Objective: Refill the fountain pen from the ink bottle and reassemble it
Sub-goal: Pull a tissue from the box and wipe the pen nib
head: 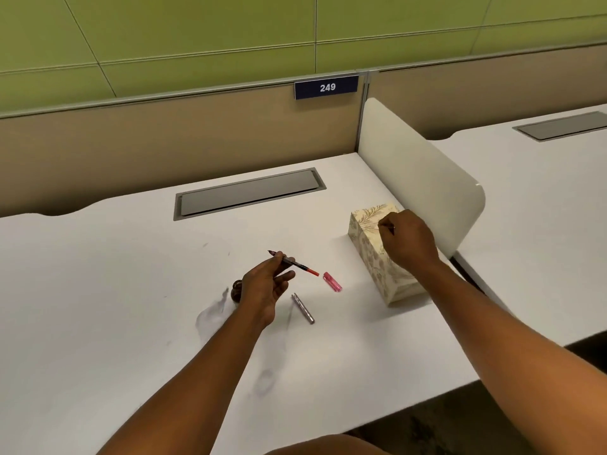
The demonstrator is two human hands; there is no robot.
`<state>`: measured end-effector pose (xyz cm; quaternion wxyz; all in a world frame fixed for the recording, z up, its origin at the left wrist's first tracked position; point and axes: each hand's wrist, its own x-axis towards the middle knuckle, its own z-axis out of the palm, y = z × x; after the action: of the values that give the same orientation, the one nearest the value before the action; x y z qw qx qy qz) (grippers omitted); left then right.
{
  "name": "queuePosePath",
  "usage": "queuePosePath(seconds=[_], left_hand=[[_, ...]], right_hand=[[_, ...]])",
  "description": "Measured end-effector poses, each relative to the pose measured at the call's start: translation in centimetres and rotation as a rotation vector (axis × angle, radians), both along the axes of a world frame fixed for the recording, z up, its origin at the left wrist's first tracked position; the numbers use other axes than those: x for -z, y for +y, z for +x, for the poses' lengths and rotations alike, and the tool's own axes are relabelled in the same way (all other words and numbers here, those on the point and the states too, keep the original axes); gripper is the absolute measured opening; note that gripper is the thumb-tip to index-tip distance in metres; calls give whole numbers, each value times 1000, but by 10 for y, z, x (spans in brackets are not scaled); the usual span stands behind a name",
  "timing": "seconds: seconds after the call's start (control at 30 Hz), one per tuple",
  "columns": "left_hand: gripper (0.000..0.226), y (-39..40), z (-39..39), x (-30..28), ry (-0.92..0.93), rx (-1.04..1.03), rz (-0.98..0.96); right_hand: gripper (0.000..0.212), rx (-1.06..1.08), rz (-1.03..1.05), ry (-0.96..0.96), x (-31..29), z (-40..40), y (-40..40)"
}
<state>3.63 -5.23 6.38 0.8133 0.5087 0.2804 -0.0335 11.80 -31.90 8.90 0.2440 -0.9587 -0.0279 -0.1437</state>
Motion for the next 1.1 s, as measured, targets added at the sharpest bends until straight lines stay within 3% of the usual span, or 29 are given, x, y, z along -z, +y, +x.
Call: queuePosePath(seconds=[0.5, 0.6, 0.77, 1.0, 1.1], left_hand=[[14, -41, 31, -2, -7, 109, 63], [13, -45, 37, 0, 2, 113, 71], [13, -48, 46, 3, 11, 99, 62], [14, -51, 54, 9, 16, 79, 48], [14, -56, 56, 10, 19, 81, 43]], right_hand=[[28, -185, -734, 616, 19, 60, -48], [32, -207, -791, 658, 23, 69, -47], [68, -220, -790, 665, 37, 79, -44], [64, -190, -791, 760, 33, 80, -39], [50, -188, -763, 764, 30, 77, -39]])
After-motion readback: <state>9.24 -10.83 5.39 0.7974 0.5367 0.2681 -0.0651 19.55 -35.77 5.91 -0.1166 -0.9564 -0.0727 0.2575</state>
